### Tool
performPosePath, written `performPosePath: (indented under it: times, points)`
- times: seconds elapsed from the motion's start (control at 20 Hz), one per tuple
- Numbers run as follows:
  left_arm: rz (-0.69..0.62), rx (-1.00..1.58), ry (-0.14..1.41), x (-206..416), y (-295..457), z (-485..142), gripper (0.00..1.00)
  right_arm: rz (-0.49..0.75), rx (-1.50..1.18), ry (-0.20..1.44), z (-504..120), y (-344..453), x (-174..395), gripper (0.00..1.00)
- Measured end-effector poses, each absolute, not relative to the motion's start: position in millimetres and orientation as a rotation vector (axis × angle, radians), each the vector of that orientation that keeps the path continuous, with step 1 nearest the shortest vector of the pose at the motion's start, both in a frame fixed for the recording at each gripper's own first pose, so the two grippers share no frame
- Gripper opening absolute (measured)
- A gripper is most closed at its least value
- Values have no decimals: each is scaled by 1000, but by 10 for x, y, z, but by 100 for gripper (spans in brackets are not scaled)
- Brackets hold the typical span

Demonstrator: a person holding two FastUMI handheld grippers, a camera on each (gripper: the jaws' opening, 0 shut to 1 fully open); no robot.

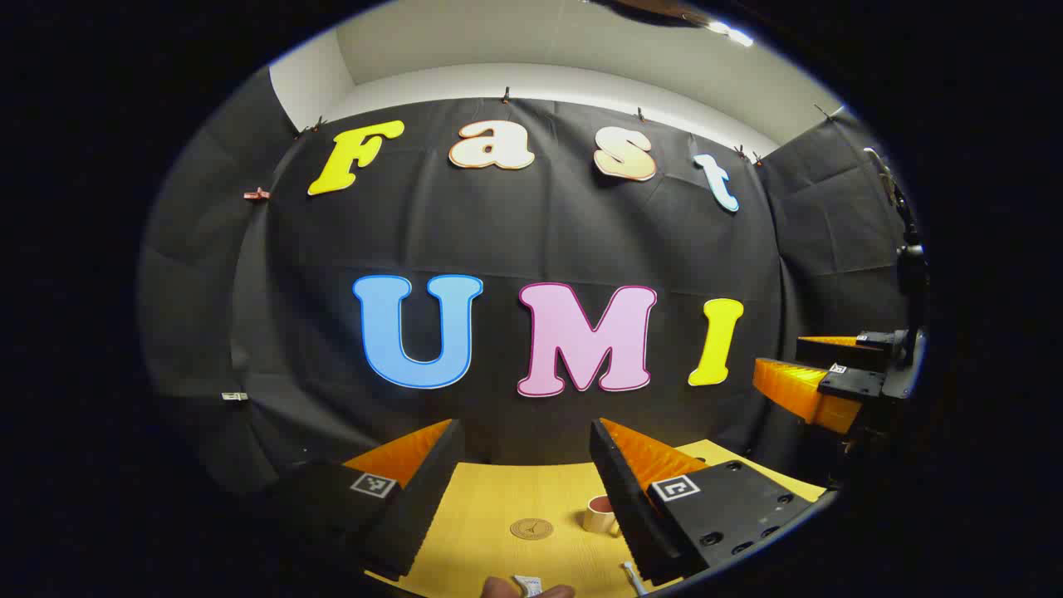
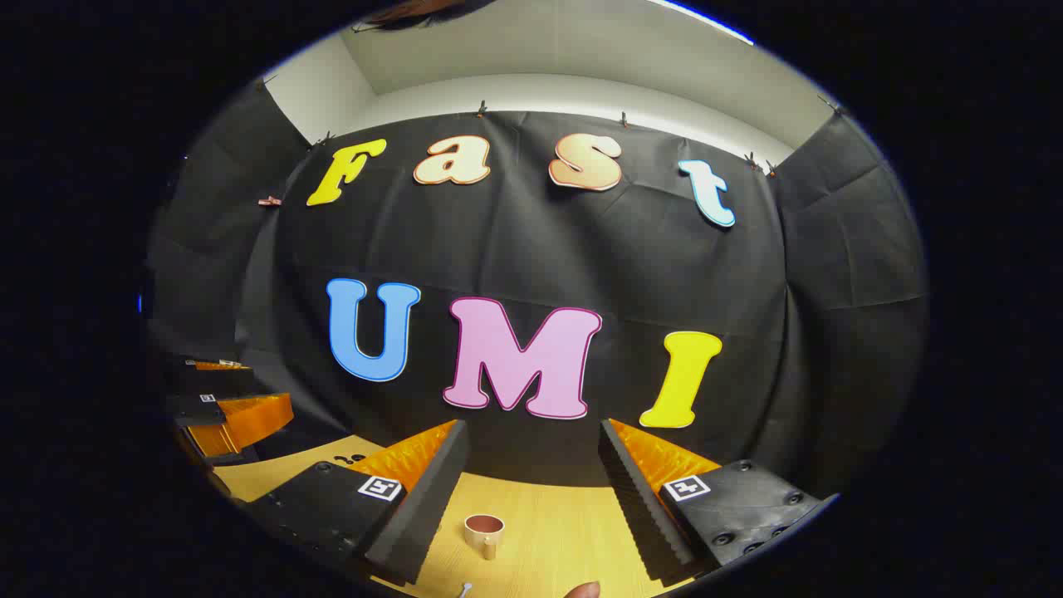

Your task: Put the toothbrush and toothpaste on the desktop into the cup, then pick up the cup and place it on the coaster on the desktop.

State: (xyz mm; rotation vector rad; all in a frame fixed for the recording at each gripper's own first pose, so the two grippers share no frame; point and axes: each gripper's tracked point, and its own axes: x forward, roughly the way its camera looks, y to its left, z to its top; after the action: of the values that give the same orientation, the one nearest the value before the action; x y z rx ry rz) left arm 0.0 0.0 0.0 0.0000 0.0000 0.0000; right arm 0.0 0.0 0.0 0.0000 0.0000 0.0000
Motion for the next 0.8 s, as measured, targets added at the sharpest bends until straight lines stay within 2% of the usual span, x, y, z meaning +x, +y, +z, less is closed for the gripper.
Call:
performPosePath:
  times: [0.8]
  points:
    - [-25, 38, 105, 34, -161, -447, 96, -9, 21, 92, -354, -89, -48, 97]
